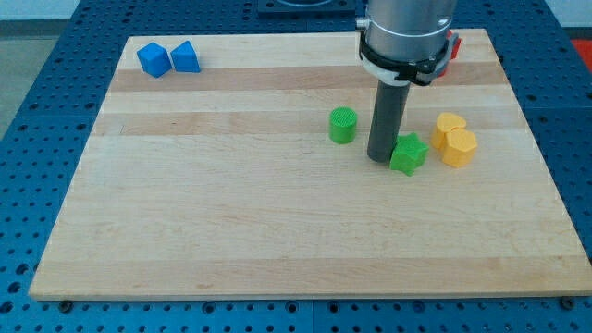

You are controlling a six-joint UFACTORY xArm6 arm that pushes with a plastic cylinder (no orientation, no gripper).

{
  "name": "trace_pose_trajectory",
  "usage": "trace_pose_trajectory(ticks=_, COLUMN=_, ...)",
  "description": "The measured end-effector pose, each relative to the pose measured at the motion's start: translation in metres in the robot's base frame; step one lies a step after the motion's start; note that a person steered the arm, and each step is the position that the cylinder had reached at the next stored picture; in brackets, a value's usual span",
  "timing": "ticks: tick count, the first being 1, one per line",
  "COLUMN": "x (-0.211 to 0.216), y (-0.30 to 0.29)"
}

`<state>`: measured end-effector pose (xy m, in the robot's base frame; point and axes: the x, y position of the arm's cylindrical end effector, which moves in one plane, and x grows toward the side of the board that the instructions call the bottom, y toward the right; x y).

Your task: Slide the green circle closer to the green star

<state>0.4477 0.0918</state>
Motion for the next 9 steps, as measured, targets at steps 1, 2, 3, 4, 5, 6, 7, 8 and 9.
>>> trace_pose_trajectory(ticks=1, x=0.000, y=-0.024)
trace_pose_trajectory(ticks=2, x=0.000, y=-0.067)
trace_pose_trajectory(ticks=3, x=-0.009, y=-0.104)
trace_pose_trajectory(ticks=4, x=-0.038, y=-0.107)
trace_pose_trajectory(ticks=5, x=-0.059, y=-0.102)
trace_pose_trajectory(ticks=6, x=-0.059, y=-0.082)
trace_pose_trajectory(ticks=7, x=-0.059, y=-0.055)
trace_pose_trajectory(ticks=8, x=-0.054, y=-0.035)
trace_pose_trajectory(ticks=9, x=-0.041, y=-0.028)
